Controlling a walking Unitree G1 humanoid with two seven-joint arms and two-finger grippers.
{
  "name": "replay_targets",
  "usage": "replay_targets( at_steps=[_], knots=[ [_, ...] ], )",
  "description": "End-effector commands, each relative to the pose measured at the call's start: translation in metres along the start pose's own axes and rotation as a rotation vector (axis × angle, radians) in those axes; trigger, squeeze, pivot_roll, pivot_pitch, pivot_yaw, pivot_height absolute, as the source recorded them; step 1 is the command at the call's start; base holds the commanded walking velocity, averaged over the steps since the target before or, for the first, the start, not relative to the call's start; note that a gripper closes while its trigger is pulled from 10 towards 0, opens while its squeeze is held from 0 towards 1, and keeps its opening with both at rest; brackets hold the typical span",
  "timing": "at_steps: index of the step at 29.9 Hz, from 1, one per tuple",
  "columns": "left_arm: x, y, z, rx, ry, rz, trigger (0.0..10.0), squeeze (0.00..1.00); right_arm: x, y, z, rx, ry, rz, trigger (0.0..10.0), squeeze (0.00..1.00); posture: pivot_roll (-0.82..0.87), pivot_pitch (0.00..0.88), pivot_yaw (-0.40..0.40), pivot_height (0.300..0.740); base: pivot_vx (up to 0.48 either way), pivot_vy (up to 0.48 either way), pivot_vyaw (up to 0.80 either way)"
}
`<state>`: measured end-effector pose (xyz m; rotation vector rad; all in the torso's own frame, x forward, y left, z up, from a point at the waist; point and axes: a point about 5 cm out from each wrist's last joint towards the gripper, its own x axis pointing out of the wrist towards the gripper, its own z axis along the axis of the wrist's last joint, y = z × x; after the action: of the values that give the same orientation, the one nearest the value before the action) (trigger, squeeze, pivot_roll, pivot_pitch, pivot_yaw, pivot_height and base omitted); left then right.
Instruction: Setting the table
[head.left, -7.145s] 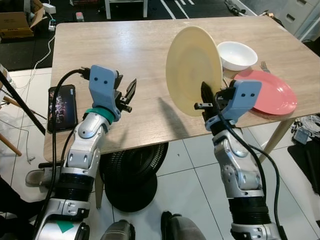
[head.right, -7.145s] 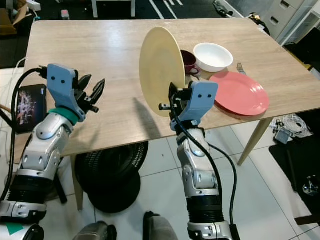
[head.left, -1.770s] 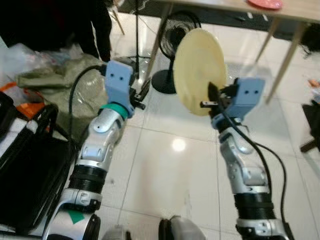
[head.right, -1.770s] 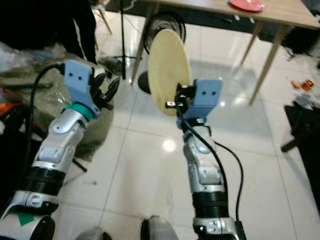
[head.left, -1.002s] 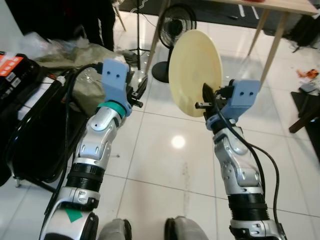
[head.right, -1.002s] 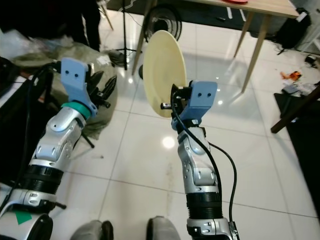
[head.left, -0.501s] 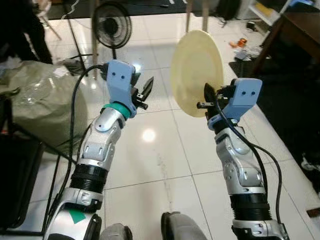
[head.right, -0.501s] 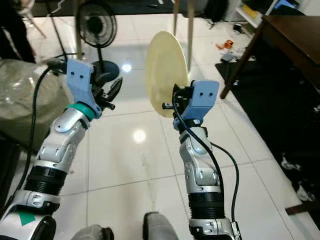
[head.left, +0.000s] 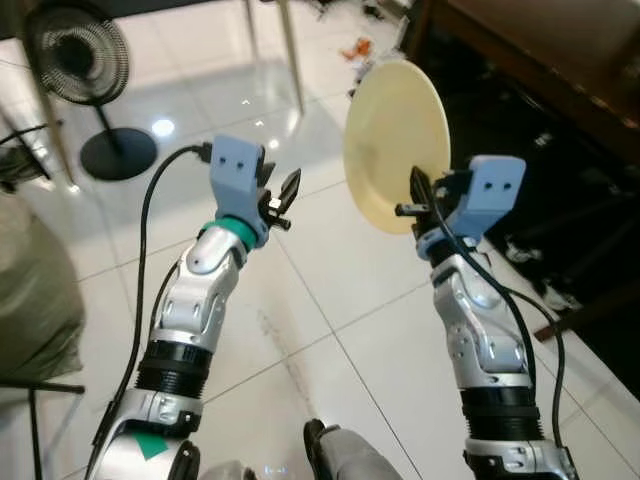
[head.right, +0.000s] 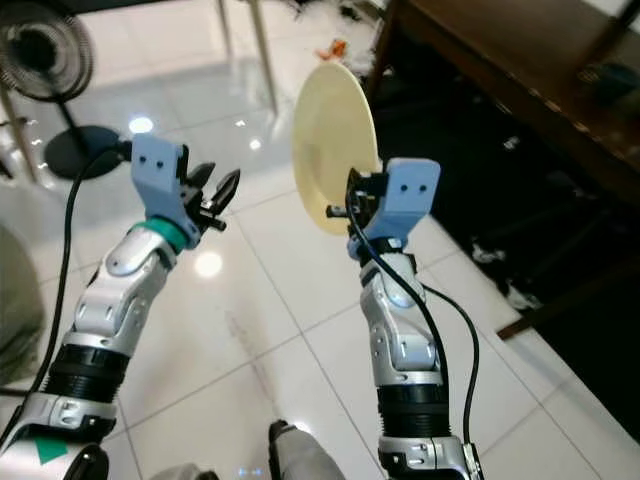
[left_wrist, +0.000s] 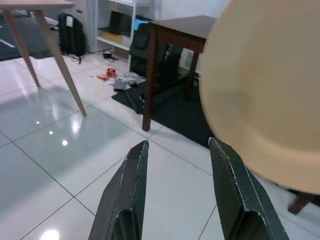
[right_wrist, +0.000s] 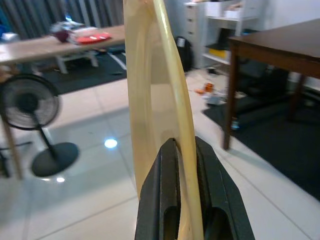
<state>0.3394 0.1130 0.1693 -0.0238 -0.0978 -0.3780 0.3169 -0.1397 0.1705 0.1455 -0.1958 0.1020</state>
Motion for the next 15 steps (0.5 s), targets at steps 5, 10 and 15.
replay_targets(
  at_steps=[5, 10, 15],
  knots=[
    [-0.021, 0.018, -0.023, 0.072, 0.112, 0.105, 10.0, 0.00, -0.018, -0.029, -0.024, -0.154, 0.082, -0.087, 10.0, 0.00, 0.00, 0.000, 0.005, 0.740, 0.000, 0.000, -0.80],
    [-0.042, 0.023, -0.040, 0.080, 0.192, 0.121, 10.0, 0.00, -0.043, -0.051, -0.052, -0.193, 0.182, -0.165, 10.0, 0.00, 0.00, 0.000, 0.010, 0.740, 0.000, 0.000, -0.80],
    [-0.044, 0.021, -0.043, 0.086, 0.207, 0.134, 10.0, 0.00, -0.048, -0.054, -0.059, -0.121, 0.203, -0.218, 10.0, 0.00, 0.00, 0.000, 0.010, 0.740, 0.000, 0.000, -0.80]
  ],
)
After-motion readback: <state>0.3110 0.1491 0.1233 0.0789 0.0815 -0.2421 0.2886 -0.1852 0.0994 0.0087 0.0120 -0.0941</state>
